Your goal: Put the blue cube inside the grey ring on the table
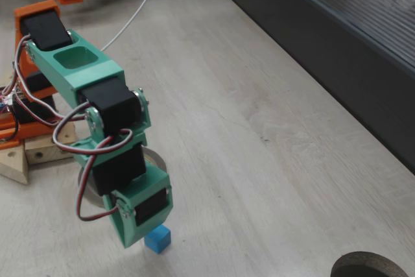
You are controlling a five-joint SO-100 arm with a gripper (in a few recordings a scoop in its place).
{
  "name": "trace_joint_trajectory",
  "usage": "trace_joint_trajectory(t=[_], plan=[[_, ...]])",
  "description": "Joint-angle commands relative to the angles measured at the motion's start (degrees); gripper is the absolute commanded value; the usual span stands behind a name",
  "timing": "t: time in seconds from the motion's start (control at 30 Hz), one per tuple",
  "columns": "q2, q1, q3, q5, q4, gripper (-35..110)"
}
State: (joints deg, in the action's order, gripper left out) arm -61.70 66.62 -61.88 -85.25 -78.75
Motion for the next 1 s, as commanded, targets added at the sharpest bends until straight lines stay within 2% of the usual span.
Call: trace_joint_trajectory(t=[0.0, 0.8, 0.97], plan=[[-1.14, 0.62, 0.18, -0.18, -0.35, 2], [-2.02, 0.44, 0.18, 0.00, -0.44, 2], [-2.02, 0.44, 0.18, 0.00, -0.62, 12]])
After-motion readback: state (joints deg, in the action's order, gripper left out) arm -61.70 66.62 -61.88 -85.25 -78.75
